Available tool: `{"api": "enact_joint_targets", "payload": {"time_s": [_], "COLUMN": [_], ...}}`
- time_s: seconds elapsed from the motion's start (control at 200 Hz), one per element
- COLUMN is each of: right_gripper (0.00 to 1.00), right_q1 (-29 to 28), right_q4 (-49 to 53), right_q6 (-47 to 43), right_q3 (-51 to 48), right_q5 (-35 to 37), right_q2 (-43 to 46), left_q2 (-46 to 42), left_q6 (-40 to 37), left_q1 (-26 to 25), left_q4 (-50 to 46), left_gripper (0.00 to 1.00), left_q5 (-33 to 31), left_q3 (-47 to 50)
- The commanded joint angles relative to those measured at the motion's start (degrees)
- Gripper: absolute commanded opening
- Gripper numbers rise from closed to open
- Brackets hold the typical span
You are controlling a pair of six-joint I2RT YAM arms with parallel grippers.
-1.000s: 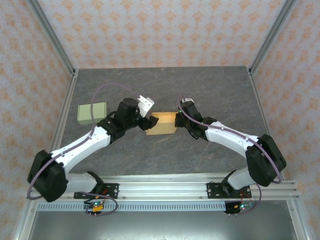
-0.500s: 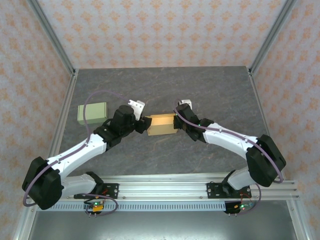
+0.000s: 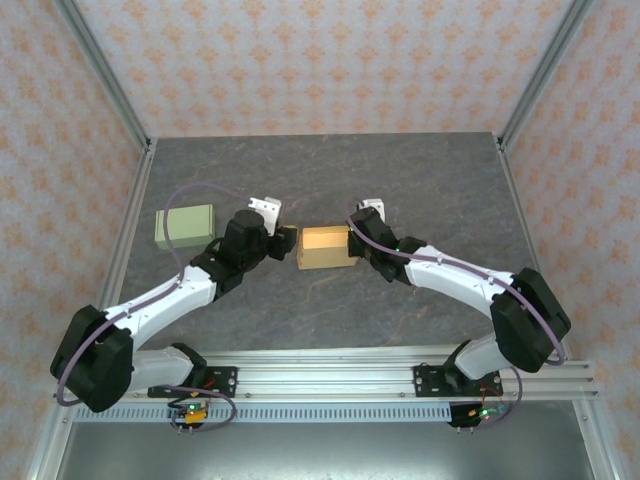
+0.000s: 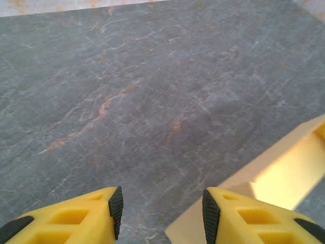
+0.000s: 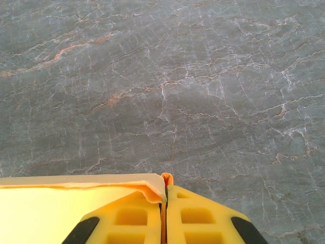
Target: Fold the paper box
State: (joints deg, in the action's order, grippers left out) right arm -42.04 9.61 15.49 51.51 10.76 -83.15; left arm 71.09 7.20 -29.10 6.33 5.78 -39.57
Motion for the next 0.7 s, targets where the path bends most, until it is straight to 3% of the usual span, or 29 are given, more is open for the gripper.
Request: {"api": "enact_joint_targets", "payload": {"time_s": [0.0,0.11,0.35,0.696], "right_gripper": [0.09,0.09,0.09,0.09], "right_q1": [-0.3,-0.3,-0.3,-0.3], "right_q4": [2.3,2.4,1.9,-0.7], "right_q6": [-1.0,-1.0,-1.2,-2.8], "right_q3": [0.1,-0.2,-0.5,-2.6], "right_q5": [2.0,2.0,1.4,3.4], "right_q2": [-0.7,-0.4,-0.9,-1.2], "left_q2": [2.0,2.8,6.9,1.8], "left_q6": [-6.0,-7.7,-6.7,-6.3], "left_q1": [0.8,0.7,0.7,0.8], "left_q4": [2.4,4.3,6.5,8.9], "left_gripper": [0.49,0.52,0.55,0.61], "left_q5": [3.0,8.2,12.4,8.7], "left_q3": [-1.1,-0.1,-0.2,5.0]}}
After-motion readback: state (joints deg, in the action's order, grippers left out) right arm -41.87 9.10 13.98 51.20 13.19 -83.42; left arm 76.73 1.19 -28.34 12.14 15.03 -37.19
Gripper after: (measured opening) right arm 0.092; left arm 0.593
